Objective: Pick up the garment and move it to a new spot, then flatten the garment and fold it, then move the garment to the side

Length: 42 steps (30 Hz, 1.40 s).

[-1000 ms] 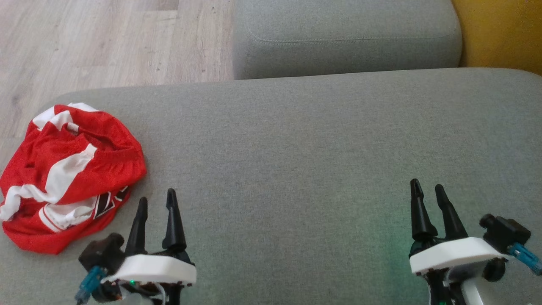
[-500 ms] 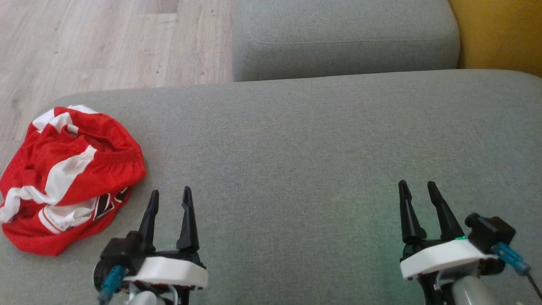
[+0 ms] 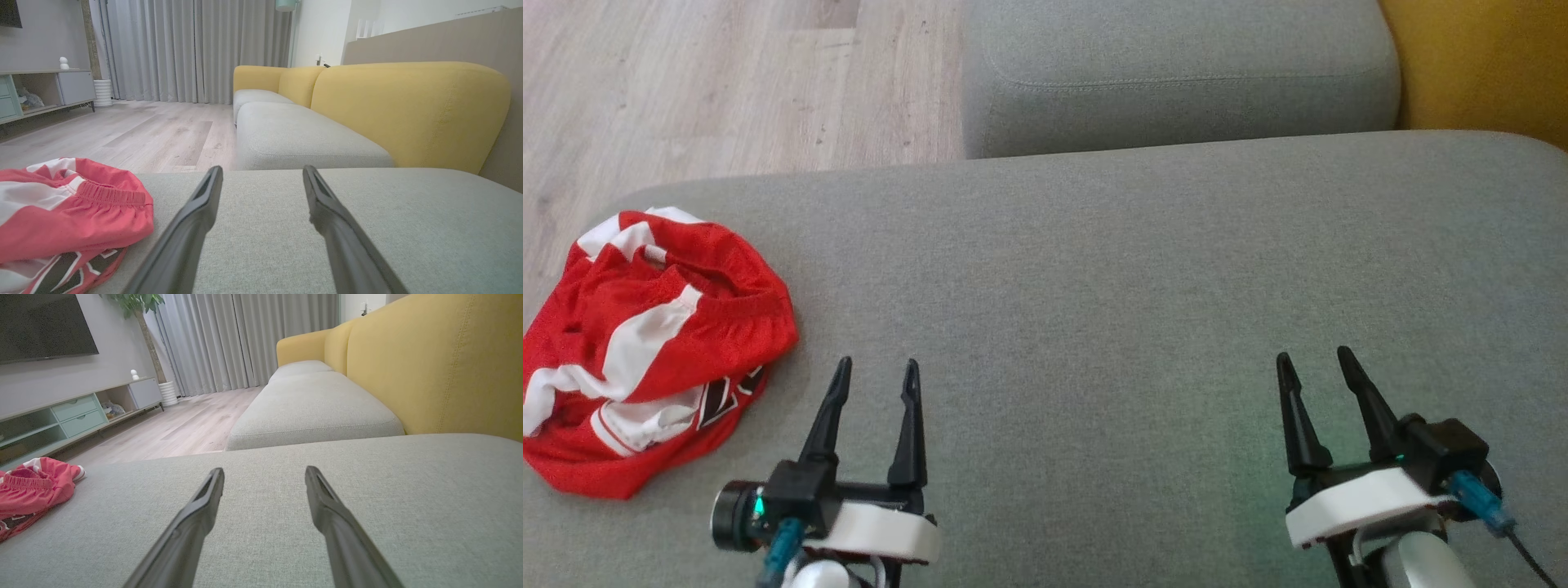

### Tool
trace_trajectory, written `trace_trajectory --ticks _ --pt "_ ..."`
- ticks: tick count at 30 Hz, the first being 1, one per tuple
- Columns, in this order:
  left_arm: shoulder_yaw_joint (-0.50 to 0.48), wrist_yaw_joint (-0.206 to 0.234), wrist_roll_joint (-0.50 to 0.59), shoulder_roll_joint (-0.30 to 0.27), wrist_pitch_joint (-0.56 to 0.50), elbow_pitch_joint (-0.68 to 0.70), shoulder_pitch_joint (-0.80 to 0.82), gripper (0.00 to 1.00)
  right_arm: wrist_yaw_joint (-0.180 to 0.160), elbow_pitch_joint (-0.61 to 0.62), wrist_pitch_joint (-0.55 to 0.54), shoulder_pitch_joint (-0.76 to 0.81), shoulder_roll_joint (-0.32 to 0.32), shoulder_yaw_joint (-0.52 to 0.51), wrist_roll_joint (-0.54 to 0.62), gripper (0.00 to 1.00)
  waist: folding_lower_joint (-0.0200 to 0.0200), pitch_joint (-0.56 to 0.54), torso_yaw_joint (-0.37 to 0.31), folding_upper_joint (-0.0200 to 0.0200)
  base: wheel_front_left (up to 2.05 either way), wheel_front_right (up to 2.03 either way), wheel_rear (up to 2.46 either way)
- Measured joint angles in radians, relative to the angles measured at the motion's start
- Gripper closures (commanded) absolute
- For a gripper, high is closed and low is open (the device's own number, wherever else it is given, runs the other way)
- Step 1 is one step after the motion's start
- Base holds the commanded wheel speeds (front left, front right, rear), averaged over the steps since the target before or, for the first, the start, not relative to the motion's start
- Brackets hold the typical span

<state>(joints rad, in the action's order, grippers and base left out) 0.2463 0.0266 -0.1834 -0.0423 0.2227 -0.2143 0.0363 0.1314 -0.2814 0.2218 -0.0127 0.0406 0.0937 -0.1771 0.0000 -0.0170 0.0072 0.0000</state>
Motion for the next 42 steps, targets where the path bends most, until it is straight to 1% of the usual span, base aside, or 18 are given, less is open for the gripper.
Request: trace_trajectory --ticks 5,10,31,36,42 --pt "0.013 0.000 0.070 0.000 0.018 -0.011 0.000 0.00 0.000 -0.001 0.018 0.000 0.000 0.000 0.072 0.00 0.0000 -0.005 -0.003 0.0000 0.00 0.00 0.00" --pt "0.021 0.001 0.107 -0.001 0.029 -0.014 0.000 0.00 0.000 -0.001 0.026 0.000 0.000 0.000 0.116 0.00 0.0000 -0.007 -0.002 0.0000 0.00 0.00 0.00" --pt "0.012 -0.002 0.103 -0.002 0.029 -0.077 0.027 0.00 0.000 -0.020 0.028 0.000 0.001 -0.016 0.117 0.00 0.0000 0.002 0.006 0.0000 0.00 0.00 0.00" --pt "0.013 0.018 0.105 -0.002 0.029 -0.092 0.042 0.00 0.000 -0.023 0.028 0.000 0.001 -0.025 0.117 0.00 0.0000 0.006 0.046 0.0000 0.00 0.00 0.00" --pt "0.016 0.045 0.105 -0.002 0.029 -0.090 0.046 0.00 0.000 -0.022 0.028 0.001 0.001 -0.034 0.117 0.00 0.0000 0.014 0.148 0.0000 0.00 0.00 0.00"
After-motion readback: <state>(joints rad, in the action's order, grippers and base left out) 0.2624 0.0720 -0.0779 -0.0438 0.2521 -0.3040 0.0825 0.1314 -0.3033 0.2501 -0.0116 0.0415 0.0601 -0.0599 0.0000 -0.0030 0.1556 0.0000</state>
